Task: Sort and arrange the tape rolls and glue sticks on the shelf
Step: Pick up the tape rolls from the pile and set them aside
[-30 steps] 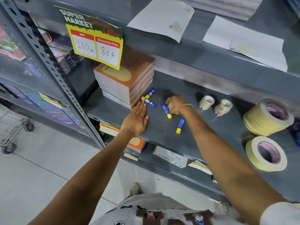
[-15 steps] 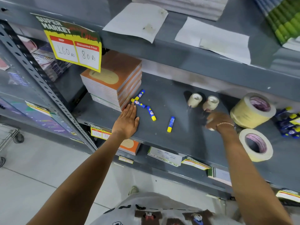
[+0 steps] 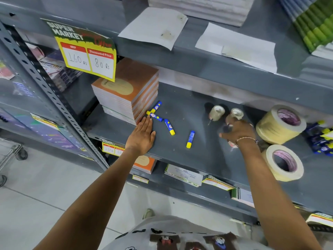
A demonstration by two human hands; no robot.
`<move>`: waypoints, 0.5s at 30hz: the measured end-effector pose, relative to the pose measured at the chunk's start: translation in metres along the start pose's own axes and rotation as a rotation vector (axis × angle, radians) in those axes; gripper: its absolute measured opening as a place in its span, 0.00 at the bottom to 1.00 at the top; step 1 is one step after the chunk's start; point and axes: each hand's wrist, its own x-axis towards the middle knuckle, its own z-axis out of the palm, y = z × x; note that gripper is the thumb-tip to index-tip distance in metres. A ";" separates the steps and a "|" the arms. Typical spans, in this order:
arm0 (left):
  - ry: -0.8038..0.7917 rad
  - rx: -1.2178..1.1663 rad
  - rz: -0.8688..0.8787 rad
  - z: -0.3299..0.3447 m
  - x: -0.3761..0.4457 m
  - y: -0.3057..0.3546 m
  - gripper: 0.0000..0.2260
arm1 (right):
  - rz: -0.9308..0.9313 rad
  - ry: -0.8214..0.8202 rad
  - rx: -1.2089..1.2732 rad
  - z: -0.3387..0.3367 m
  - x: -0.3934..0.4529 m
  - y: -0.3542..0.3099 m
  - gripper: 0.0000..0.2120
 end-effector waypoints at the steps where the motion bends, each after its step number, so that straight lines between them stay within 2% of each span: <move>1: -0.003 0.000 -0.001 0.000 0.000 0.000 0.27 | -0.074 0.046 0.056 0.003 -0.002 -0.014 0.20; 2: -0.006 -0.002 0.000 0.000 0.000 0.000 0.28 | -0.143 0.060 0.103 0.007 -0.006 -0.030 0.15; 3: -0.008 -0.005 -0.001 0.000 0.000 0.000 0.28 | -0.191 0.032 0.121 0.017 -0.010 -0.045 0.13; 6: -0.003 -0.009 0.000 -0.001 0.000 0.000 0.27 | -0.202 -0.146 0.094 0.054 -0.024 -0.077 0.22; 8: -0.001 -0.017 -0.001 -0.001 0.000 0.000 0.27 | -0.175 -0.185 0.067 0.071 -0.025 -0.082 0.21; 11: 0.008 -0.021 0.005 -0.001 0.000 0.001 0.27 | -0.145 -0.111 0.129 0.073 -0.016 -0.088 0.14; 15: 0.011 -0.021 0.004 0.001 0.001 -0.001 0.28 | -0.174 -0.001 0.224 0.067 -0.001 -0.120 0.16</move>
